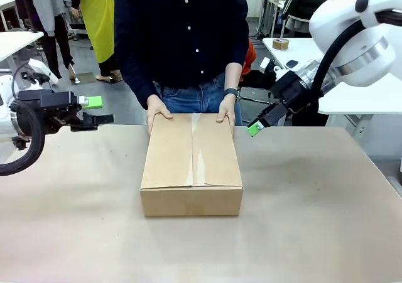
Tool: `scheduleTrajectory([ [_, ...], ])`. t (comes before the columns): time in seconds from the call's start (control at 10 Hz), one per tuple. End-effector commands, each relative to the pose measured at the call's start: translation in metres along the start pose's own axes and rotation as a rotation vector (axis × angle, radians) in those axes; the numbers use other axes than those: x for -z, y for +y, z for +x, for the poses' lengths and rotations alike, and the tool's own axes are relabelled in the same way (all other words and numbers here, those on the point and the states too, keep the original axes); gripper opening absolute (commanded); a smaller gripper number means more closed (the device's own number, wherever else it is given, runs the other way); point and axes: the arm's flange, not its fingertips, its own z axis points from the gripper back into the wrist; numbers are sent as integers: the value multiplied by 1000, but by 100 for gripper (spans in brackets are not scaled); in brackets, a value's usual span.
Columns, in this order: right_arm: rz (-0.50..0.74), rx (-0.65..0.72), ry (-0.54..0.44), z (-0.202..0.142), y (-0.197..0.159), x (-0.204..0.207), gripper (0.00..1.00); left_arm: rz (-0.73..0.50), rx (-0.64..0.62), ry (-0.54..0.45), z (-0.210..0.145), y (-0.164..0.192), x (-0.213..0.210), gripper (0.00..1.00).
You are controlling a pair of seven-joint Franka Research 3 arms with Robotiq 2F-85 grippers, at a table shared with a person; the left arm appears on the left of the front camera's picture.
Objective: Pack the gift set into the box.
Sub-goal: Press and hold the closed box until the human finishes sealing it.
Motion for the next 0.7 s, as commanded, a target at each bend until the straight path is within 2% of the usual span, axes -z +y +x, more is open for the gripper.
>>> scheduleTrajectory([
  [0.0, -6, -560, -178, 20, 4, 23, 100, -83, 642, -23, 0, -1, 29, 100],
  [0.1, 52, -751, -329, 24, 5, 33, 100, -47, 876, 22, -1, -1, 45, 100],
  [0.2, 29, -777, -488, 24, -5, 43, 100, -2, 1073, 81, -2, -1, 61, 100],
  [0.3, 0, -733, -577, 22, -13, 48, 100, 56, 1225, 151, -4, 3, 72, 100],
  [0.4, 11, -689, -617, 19, -16, 46, 100, 104, 1325, 199, -5, 8, 78, 100],
  [0.5, -15, -663, -640, 13, -15, 40, 100, 115, 1372, 233, -7, 10, 84, 100],
  [0.6, -25, -627, -629, 5, -12, 34, 100, 134, 1351, 243, -4, 13, 89, 100],
])
